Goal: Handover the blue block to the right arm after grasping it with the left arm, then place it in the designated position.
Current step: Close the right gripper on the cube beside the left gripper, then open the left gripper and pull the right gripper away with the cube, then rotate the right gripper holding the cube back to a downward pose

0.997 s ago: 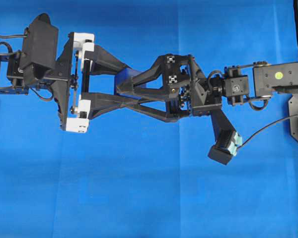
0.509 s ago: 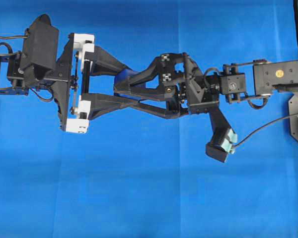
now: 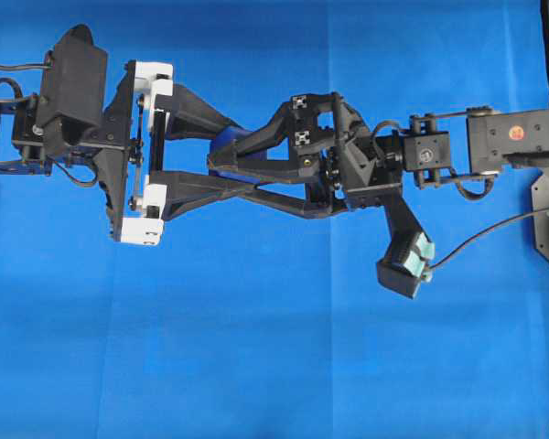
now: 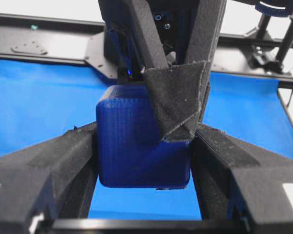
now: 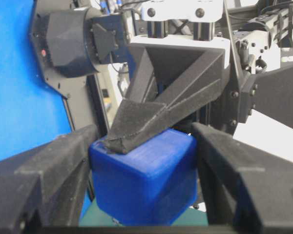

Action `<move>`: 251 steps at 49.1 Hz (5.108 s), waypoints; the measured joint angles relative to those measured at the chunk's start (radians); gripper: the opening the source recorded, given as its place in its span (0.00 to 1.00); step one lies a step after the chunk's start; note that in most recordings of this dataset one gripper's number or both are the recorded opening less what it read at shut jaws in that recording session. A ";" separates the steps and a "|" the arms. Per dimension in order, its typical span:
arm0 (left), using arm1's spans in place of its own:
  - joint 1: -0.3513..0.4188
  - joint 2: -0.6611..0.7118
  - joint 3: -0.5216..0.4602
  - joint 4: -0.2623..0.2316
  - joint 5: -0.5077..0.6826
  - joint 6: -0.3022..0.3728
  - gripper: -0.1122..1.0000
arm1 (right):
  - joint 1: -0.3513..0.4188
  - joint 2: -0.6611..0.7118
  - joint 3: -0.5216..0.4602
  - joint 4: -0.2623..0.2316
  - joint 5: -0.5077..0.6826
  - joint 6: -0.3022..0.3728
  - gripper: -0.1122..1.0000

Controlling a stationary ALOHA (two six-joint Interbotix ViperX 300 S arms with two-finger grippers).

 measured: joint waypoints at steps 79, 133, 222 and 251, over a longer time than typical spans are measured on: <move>-0.011 -0.037 0.026 -0.003 -0.012 -0.006 0.94 | 0.002 -0.158 0.126 0.002 0.040 0.008 0.52; -0.014 -0.100 0.080 -0.003 -0.008 -0.006 0.94 | 0.051 -0.359 0.233 0.028 0.167 0.035 0.52; -0.021 -0.100 0.078 -0.002 -0.009 -0.003 0.94 | 0.051 -0.370 0.233 0.311 0.189 0.960 0.52; -0.025 -0.100 0.078 -0.003 -0.008 -0.003 0.94 | 0.054 -0.370 0.233 0.313 0.233 0.966 0.52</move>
